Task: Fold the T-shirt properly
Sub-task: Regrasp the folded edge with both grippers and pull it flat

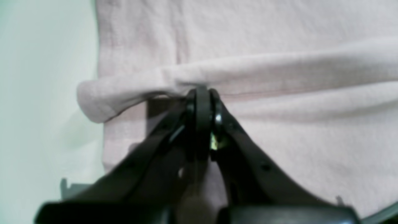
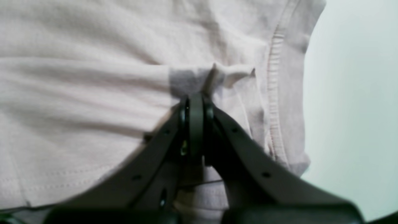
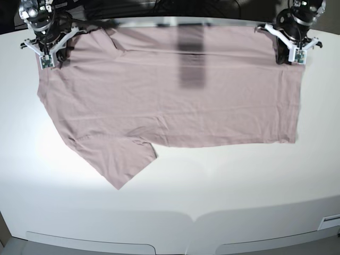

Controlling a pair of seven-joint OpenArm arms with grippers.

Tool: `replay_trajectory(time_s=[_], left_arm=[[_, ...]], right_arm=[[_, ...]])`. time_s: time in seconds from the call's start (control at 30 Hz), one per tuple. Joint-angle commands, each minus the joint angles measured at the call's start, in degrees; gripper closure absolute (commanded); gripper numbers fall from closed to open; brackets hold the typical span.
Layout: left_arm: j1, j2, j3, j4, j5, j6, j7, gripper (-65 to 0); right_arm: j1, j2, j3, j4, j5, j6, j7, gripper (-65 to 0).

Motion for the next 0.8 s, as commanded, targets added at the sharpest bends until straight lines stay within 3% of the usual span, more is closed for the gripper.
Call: replay_trajectory(time_s=[0.0,0.27,0.4,0.77], left_arm=[[2.95,0.0,1.03,-1.29,1.84,-0.7,14.67,0.0],[2.82,-0.02,1.01,4.04,5.51,-0.48,13.22,0.0],[0.98,-0.02,-0.26,10.16,6.88,-0.42,15.41,0.0],[-10.75,-0.04,-7.1,18.47,6.67,-0.37,19.5,0.0]], right_arm=[[-1.2,0.59,0.72,0.76,-0.35,-0.28,-0.94,0.0],[-2.29,0.63,0.79,2.58,-0.7,-0.26,-0.2,0.0],[-1.99,0.63,1.14,5.88,-3.39,-0.37,-0.28,0.0],[4.35,1.73,6.34,10.71,-2.67,-0.24,-0.74,0.0]])
